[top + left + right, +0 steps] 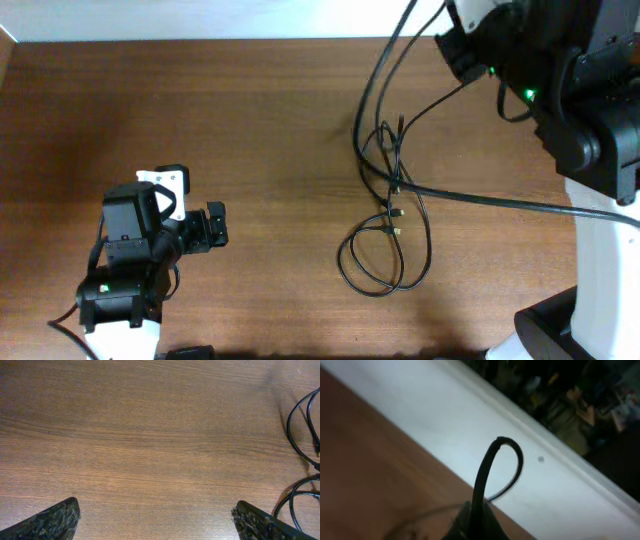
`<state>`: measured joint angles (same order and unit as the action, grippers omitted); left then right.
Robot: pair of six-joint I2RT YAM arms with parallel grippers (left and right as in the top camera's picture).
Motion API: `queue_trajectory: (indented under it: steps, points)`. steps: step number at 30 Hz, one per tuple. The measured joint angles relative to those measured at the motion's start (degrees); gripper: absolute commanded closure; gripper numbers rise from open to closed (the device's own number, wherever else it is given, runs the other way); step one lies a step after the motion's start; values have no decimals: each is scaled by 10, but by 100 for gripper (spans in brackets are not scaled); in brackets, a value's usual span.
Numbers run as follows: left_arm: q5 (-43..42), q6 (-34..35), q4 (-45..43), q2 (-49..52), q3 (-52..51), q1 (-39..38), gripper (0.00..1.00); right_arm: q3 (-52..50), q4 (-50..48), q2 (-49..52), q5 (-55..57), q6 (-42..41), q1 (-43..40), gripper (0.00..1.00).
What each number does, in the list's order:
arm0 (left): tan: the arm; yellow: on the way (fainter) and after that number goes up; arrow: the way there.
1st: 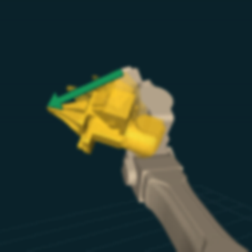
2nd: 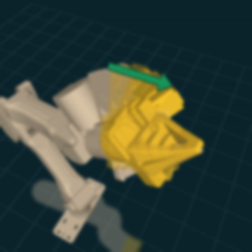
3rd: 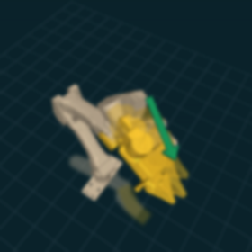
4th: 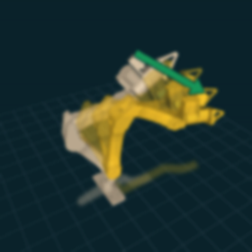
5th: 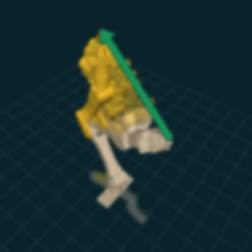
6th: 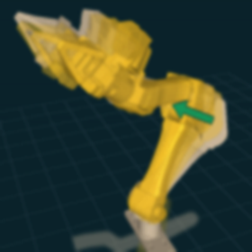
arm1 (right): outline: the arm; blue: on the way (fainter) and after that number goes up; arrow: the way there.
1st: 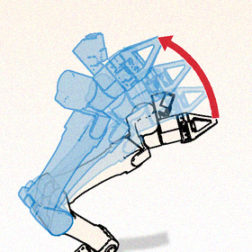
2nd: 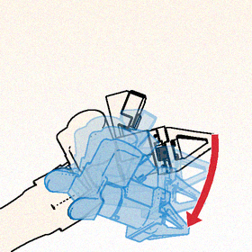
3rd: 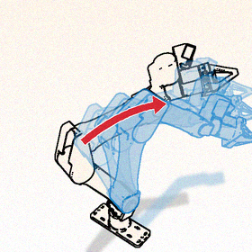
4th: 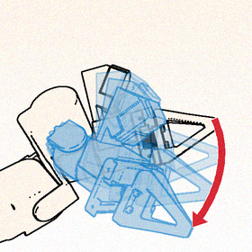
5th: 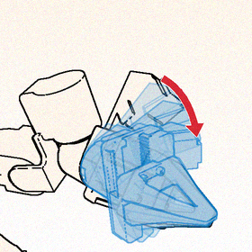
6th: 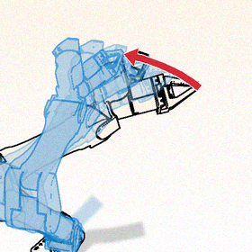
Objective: Untangle cables
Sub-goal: 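Lift the right gripper away, leaving the loosened cables on the table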
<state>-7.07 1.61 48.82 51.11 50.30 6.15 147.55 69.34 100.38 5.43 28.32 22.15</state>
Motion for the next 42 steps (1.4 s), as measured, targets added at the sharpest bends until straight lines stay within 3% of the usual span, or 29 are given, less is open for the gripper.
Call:
queue_trajectory:
  steps: [6,12,16,25,34,42]
  points:
    - [0,0,0,0,0,0,1,7,106,85,117,52,-1,96]
    - [0,0,0,0,0,0,1,6,113,143,237,-18,-45,96]
    - [0,0,0,0,0,0,1,6,111,142,344,-101,-122,96]
    - [0,0,0,0,0,0,1,6,143,48,203,-152,-141,96]
    - [0,0,0,0,0,0,1,6,211,-1,186,-256,-144,96]
    - [0,0,0,0,0,0,1,6,276,-1,183,-313,-250,96]
